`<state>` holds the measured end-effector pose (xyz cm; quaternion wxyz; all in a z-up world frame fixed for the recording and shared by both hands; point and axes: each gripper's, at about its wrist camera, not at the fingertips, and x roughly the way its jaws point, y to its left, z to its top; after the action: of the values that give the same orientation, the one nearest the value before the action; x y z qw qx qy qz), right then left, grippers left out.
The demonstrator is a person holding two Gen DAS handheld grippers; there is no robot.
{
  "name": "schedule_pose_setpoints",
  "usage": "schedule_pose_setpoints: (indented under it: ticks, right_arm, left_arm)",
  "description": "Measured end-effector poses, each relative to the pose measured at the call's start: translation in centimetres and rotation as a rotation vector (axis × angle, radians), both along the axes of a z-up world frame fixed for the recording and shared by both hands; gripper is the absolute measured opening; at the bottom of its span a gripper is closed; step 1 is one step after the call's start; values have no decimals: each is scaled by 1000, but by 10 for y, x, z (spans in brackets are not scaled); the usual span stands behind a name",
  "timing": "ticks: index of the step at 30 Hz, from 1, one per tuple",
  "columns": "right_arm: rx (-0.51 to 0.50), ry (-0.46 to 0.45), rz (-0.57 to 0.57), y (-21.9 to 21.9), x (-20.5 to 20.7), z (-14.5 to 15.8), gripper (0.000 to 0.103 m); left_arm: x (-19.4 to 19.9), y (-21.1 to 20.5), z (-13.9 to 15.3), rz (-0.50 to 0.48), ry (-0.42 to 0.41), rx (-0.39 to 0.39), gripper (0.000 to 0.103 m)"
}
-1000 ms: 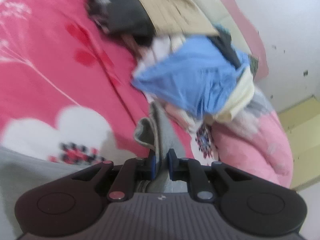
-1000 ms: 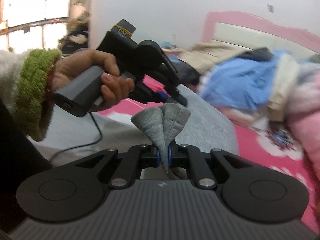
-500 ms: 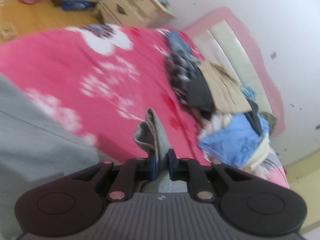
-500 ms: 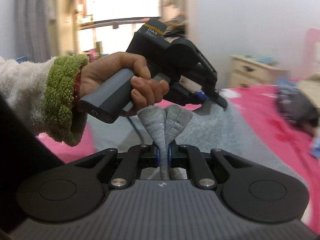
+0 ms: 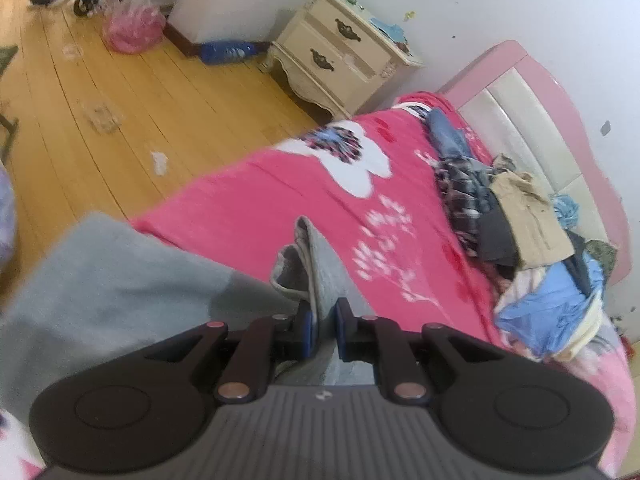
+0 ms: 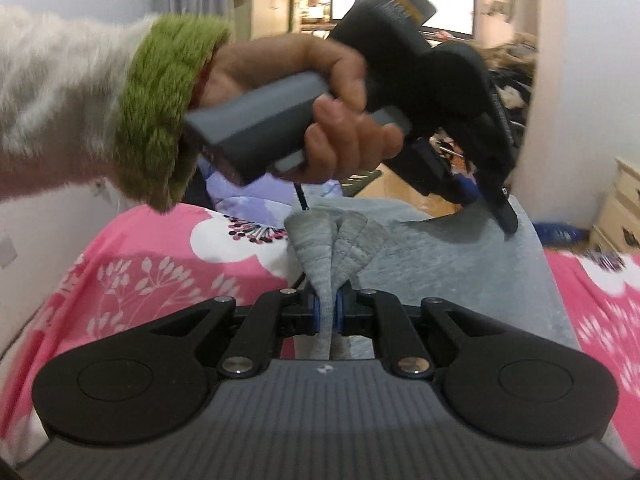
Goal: Fold clothes
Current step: 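Grasp the grey hoodie edge with the left gripper while the right gripper holds the cuff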
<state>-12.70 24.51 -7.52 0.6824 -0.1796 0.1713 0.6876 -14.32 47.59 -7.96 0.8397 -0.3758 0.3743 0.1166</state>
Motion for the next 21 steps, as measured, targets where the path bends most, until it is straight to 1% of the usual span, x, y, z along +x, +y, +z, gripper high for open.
schedule_pose_setpoints:
  ticks: [2, 8, 12, 16, 21]
  right_arm:
    - [-9, 14, 9, 20, -3, -2, 6]
    - [-30, 37, 20, 66, -7, -6, 6]
    - [-46, 50, 18, 80, -10, -14, 6]
    - [-53, 61, 17, 92, -13, -14, 6]
    - [-58, 55, 15, 113, -20, -20, 6]
  left_arm:
    - [-5, 15, 0, 5, 16, 22, 12]
    - [-17, 50, -6, 12, 45, 43, 12]
    - [-24, 68, -9, 20, 54, 49, 12]
    - [-30, 82, -9, 29, 57, 41, 12]
    - [-34, 98, -9, 33, 61, 35, 12]
